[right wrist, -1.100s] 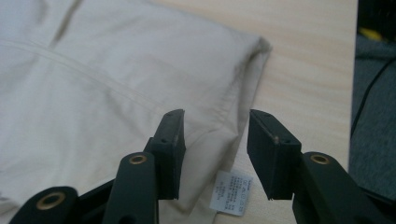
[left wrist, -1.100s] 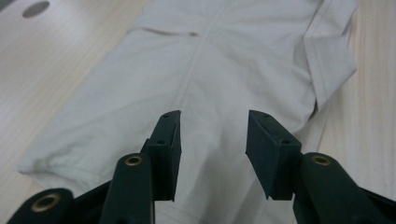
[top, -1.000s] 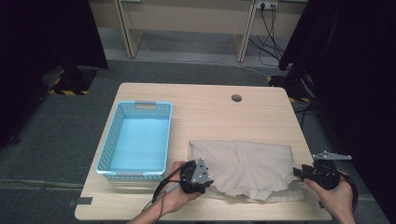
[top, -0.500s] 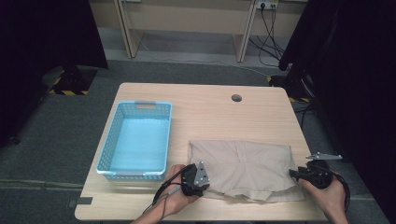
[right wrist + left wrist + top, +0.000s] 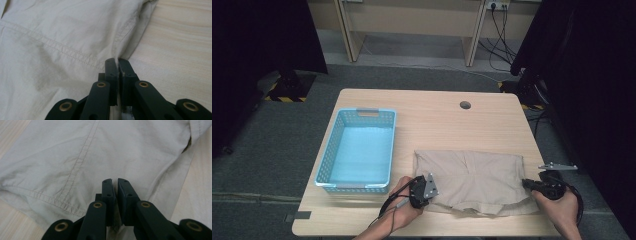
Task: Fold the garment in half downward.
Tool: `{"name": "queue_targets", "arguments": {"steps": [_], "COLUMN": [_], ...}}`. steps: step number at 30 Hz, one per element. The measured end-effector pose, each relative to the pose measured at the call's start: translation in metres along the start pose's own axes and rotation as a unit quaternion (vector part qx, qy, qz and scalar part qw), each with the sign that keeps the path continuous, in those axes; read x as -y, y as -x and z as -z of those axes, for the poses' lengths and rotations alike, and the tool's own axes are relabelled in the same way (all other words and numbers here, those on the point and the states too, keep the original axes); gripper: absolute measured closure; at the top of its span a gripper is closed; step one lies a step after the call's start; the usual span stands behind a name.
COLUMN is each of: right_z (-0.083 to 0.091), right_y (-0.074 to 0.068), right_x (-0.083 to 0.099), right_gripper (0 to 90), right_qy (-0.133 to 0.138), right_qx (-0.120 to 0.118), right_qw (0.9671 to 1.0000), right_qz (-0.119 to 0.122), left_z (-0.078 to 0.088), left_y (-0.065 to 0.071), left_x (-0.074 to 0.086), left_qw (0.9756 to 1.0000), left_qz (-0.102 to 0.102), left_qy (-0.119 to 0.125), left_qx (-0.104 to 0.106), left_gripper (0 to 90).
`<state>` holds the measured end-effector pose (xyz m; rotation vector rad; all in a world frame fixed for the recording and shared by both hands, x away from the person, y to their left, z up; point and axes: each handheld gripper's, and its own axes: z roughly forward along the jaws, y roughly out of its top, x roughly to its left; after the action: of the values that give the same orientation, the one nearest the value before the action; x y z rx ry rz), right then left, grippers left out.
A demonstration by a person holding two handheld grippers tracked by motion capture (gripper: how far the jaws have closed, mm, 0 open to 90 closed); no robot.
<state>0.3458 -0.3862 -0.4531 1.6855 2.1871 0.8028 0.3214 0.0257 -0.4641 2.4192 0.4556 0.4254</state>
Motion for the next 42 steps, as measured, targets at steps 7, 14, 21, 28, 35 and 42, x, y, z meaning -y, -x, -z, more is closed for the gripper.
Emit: {"name": "queue_targets", "arguments": {"steps": [7, 14, 21, 28, 35, 42], "right_z": [-0.010, -0.024, -0.032, -0.032, -0.032, -0.032], "right_y": [0.008, 0.019, 0.024, 0.024, 0.024, 0.024], "right_x": [-0.016, -0.038, -0.050, -0.048, -0.047, -0.047], "right_gripper": [87.1, 87.1, 87.1, 87.0, 86.9, 86.7], "right_qy": [0.010, 0.016, 0.016, 0.022, 0.024, 0.025], "right_qx": [0.018, 0.039, 0.049, 0.047, 0.046, 0.045], "right_qw": [0.9997, 0.9990, 0.9986, 0.9985, 0.9984, 0.9983], "right_qz": [-0.011, -0.014, -0.015, -0.019, -0.023, -0.027], "left_z": [-0.015, -0.031, -0.035, -0.021, 0.009, 0.021], "left_y": [-0.020, -0.039, -0.045, -0.042, -0.055, -0.073], "left_x": [-0.012, -0.025, -0.030, -0.029, -0.038, -0.032], "left_qw": [0.9998, 0.9994, 0.9991, 0.9947, 0.9783, 0.9645], "left_qz": [0.012, 0.026, 0.035, 0.086, 0.160, 0.213], "left_qy": [-0.003, -0.006, -0.003, 0.056, 0.131, 0.155], "left_qx": [-0.014, -0.023, -0.023, 0.003, 0.012, -0.001], "left_gripper": [84.1, 83.4, 78.8, 46.3, 25.0, 19.2]}}
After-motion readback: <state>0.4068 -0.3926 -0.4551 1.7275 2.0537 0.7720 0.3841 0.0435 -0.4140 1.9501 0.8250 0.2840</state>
